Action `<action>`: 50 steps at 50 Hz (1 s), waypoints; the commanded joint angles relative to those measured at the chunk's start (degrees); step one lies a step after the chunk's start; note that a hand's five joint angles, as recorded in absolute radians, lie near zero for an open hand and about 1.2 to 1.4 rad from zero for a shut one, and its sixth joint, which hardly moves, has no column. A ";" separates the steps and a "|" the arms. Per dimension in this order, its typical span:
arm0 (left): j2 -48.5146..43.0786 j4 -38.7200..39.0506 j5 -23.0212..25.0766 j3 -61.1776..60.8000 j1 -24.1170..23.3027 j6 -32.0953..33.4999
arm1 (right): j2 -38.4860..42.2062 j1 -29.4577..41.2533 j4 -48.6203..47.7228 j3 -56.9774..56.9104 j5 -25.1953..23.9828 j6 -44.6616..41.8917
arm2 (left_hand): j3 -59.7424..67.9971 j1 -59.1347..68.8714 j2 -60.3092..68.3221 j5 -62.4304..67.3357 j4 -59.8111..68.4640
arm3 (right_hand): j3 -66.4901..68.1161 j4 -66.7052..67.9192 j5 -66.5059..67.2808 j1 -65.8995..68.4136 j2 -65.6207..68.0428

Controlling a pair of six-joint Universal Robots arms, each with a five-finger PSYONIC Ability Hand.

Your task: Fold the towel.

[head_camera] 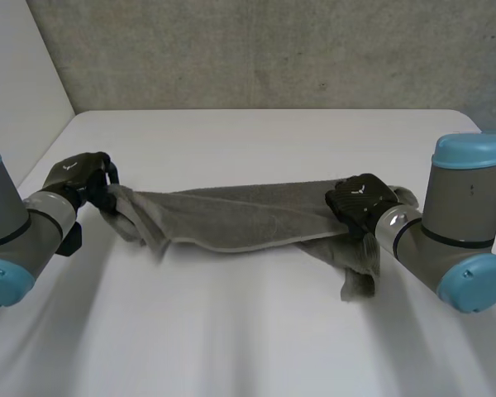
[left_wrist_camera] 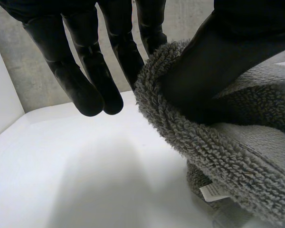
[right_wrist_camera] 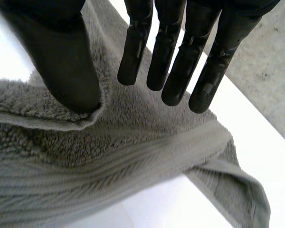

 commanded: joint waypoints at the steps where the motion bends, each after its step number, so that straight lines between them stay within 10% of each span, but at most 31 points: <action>1: 0.00 0.19 0.00 -0.03 0.95 -0.08 | 0.14 -0.18 0.47 1.87 1.71 -0.05 | -8.52 -2.73 -5.27 -14.91 -7.03 | -2.56 -2.56 -1.66 -1.84 -2.83; 11: -0.09 1.51 0.00 -0.03 1.75 0.01 | -4.25 -0.62 2.23 5.56 1.10 0.22 | -8.52 -2.73 -5.27 -14.91 -7.03 | -8.28 -8.27 -7.37 -7.56 -8.55; 18: -1.93 1.68 -0.08 1.46 1.75 3.24 | -11.10 -0.88 1.44 8.02 0.57 3.20 | -76.52 -70.74 -73.28 -82.91 -75.04 | -28.78 -28.77 -27.87 -28.06 -29.05; 50: 26.98 3.79 2.20 -14.45 -5.72 13.28 | -27.28 -1.58 -1.72 21.82 -3.91 6.81 | -73.26 -67.47 -70.01 -79.65 -71.77 | -29.98 -29.97 -29.07 -29.26 -30.25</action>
